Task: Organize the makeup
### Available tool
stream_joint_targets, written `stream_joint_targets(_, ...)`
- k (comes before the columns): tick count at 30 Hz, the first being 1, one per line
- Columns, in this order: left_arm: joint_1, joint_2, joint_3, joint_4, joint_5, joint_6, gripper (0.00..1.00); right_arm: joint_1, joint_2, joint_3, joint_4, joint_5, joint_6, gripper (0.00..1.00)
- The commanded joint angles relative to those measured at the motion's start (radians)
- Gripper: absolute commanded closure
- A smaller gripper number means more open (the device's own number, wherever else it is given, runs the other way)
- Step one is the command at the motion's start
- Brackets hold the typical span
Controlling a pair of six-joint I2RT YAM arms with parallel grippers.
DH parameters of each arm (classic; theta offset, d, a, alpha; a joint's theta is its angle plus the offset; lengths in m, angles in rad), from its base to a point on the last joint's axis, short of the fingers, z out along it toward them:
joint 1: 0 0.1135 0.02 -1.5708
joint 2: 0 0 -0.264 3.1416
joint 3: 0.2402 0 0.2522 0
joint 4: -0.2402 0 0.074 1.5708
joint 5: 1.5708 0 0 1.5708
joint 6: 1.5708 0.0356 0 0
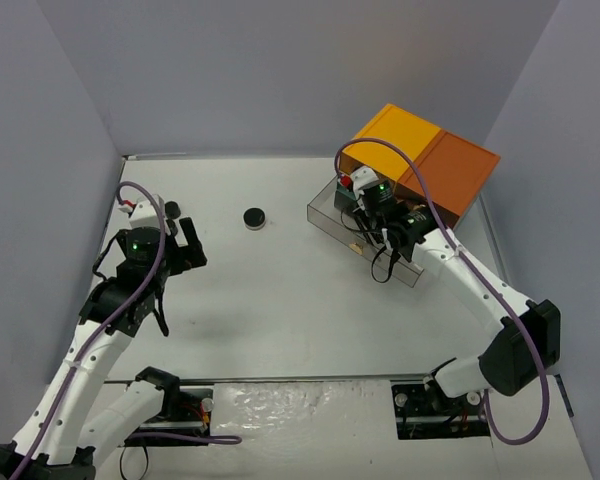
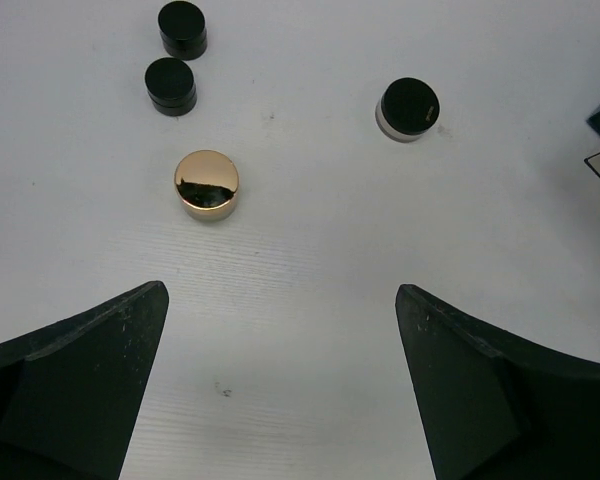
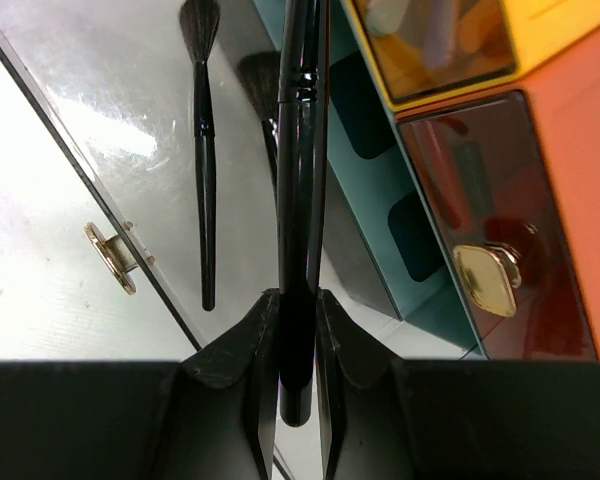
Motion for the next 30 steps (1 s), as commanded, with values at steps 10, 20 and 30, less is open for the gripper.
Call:
stream_joint_targets(10, 0.007, -0.128, -0.120, 0.132, -0.097, 0.154, 0.03, 0.001, 0.079, 0.094, 0.011, 0.024, -0.033, 0.43)
stream_joint_targets(20, 0.046, -0.089, -0.117, 0.142, -0.071, 0.134, 0.03, 0.067, 0.026, 0.128, 0.047, -0.327, 0.038, 0.14)
stream_joint_targets(30, 0.075, -0.067, -0.120, 0.149, -0.051, 0.129, 0.03, 0.167, 0.201, 0.083, 0.155, -0.521, 0.083, 0.06)
